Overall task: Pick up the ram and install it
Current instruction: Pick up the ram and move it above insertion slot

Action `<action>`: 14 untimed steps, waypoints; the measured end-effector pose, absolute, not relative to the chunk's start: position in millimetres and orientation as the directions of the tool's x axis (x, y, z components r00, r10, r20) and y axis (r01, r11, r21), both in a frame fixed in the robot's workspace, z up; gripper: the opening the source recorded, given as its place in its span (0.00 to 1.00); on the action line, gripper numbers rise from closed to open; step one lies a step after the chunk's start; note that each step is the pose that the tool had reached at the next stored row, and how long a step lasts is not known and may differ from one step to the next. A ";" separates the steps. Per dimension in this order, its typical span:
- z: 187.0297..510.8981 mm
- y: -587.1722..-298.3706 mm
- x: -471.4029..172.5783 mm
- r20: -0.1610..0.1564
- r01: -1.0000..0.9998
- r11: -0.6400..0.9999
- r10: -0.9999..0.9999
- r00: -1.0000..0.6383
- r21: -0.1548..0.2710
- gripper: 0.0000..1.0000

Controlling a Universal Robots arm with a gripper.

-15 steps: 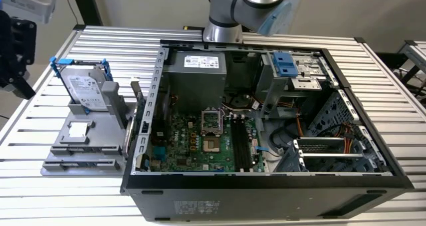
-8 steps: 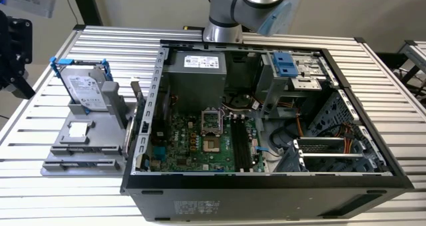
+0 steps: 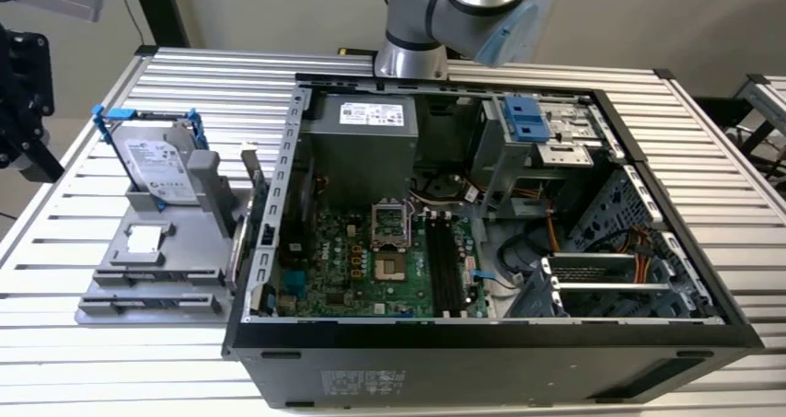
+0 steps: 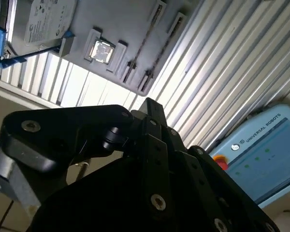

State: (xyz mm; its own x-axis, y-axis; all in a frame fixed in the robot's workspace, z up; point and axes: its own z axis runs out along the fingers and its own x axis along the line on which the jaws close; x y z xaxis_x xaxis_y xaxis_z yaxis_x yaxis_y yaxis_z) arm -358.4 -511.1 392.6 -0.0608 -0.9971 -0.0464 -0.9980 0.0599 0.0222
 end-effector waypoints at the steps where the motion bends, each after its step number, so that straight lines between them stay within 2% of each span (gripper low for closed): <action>1: 392.6 -511.1 -358.4 -0.046 -0.999 0.044 -0.998 -0.045 0.022 0.00; 9: 392.7 -511.1 -357.2 -0.046 -0.998 -0.062 -0.997 0.061 0.020 0.00; 14: 392.0 -511.2 -352.9 -0.047 -0.997 -0.071 -0.996 0.070 0.020 0.00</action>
State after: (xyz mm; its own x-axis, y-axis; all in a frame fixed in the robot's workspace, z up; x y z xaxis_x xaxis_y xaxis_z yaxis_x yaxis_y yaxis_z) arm -352.9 -511.2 392.0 0.0698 -0.9965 -0.0466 -0.9973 -0.0708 0.0196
